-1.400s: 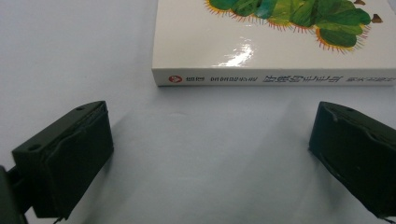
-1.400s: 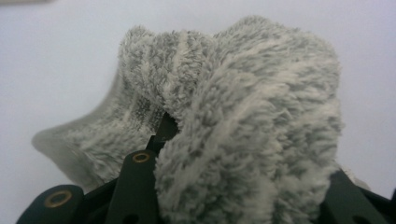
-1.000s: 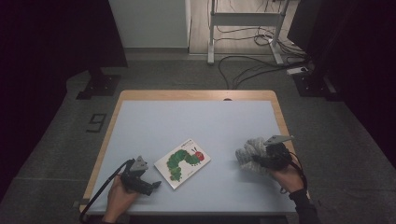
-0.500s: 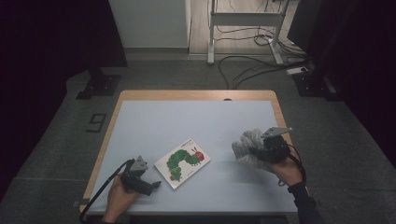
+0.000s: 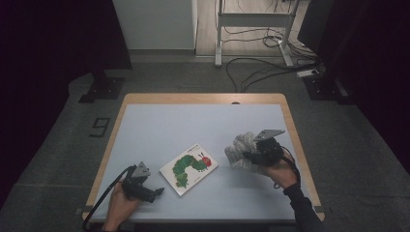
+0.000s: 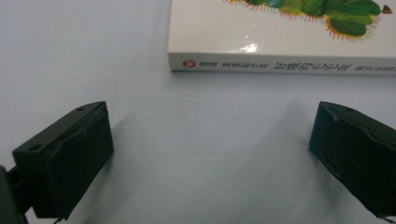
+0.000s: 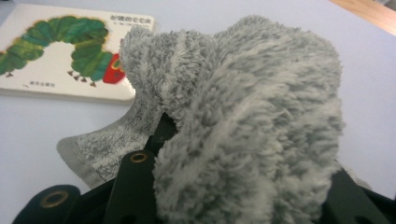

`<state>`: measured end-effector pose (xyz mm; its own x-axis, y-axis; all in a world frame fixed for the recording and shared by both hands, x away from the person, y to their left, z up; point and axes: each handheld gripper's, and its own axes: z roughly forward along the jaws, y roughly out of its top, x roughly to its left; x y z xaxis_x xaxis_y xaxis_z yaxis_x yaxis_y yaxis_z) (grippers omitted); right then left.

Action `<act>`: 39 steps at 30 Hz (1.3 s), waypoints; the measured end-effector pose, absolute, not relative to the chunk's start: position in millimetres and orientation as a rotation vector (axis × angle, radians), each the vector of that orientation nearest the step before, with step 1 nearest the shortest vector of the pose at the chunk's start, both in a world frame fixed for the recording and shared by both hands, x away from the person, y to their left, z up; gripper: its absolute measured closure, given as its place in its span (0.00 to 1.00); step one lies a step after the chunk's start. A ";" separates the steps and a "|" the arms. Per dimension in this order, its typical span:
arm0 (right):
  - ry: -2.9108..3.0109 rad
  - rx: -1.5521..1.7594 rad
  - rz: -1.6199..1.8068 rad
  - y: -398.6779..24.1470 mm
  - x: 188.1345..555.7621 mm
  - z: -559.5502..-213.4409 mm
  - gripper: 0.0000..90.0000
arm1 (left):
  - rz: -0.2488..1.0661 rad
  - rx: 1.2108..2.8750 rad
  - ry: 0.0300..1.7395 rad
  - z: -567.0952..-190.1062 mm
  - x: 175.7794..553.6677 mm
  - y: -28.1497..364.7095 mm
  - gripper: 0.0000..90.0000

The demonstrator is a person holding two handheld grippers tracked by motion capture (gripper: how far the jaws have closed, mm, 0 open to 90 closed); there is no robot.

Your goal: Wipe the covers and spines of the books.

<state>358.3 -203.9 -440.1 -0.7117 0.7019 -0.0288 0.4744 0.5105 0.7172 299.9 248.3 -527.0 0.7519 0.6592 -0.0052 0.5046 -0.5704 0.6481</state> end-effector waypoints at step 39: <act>2.595 0.768 1.011 -82.9 385.9 -473.0 0.62 | 0.328 2.275 0.914 -528.3 296.6 264.5 0.00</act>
<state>385.9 -82.9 -473.0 -0.8292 0.5574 -0.0413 0.3825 0.6197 0.6853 296.6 264.5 -528.3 0.7249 0.6888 -0.0110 0.5244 -0.5413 0.6573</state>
